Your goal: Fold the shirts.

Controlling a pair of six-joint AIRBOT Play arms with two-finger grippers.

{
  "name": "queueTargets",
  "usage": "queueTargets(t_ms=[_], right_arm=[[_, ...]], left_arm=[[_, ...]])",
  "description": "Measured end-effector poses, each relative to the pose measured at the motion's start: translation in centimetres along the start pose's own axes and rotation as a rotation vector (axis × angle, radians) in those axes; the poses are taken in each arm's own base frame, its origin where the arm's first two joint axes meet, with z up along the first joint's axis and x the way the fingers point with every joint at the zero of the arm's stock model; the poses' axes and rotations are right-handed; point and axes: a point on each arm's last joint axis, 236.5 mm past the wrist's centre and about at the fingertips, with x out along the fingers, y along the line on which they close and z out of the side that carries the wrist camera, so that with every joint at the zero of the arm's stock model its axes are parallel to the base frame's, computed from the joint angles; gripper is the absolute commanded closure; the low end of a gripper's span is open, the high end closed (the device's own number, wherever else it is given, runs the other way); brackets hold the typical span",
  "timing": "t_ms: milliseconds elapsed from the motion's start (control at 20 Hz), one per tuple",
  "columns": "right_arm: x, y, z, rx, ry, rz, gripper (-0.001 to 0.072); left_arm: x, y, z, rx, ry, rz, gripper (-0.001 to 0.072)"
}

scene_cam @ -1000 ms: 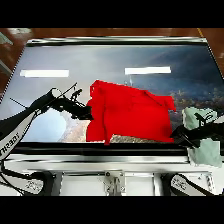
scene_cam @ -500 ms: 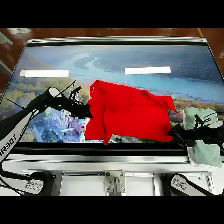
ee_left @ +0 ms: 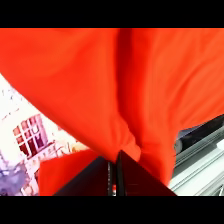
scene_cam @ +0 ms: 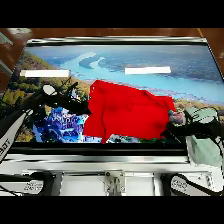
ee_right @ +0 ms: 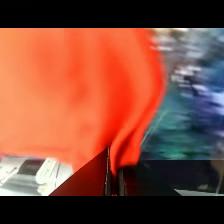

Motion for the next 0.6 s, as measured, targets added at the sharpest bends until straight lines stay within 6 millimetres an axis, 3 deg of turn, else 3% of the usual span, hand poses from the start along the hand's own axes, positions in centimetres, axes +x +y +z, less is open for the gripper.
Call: queueTargets(t_ms=[50,150,250,350,450,500,600], right_arm=[[-1.1,1.0,0.7,-0.041,-0.025,0.004,0.0639],[-5.3,4.2,3.2,-0.154,-0.139,0.020,0.0639],[-12.3,9.0,5.9,-0.303,-0.338,0.033,0.0639],[-21.4,14.8,7.0,-0.442,-0.597,0.048,0.0639],[-30.8,20.2,5.3,-0.538,-0.850,0.065,0.0639],[-34.9,22.6,3.5,-0.580,-0.958,0.078,0.0639],[-41.8,26.6,-1.1,-0.663,-1.145,0.106,0.0639]], left_arm=[[-1.5,-0.6,0.7,0.029,-0.039,0.007,0.0671],[-6.2,-2.6,2.8,0.117,-0.155,0.040,0.0671],[-13.4,-5.9,5.2,0.206,-0.341,0.086,0.0671],[-23.4,-10.8,6.6,0.306,-0.598,0.127,0.0670],[-33.8,-16.3,5.4,0.406,-0.870,0.156,0.0670],[-38.6,-18.9,3.7,0.454,-0.996,0.167,0.0670],[-45.8,-22.9,-0.5,0.532,-1.196,0.186,0.0670]])
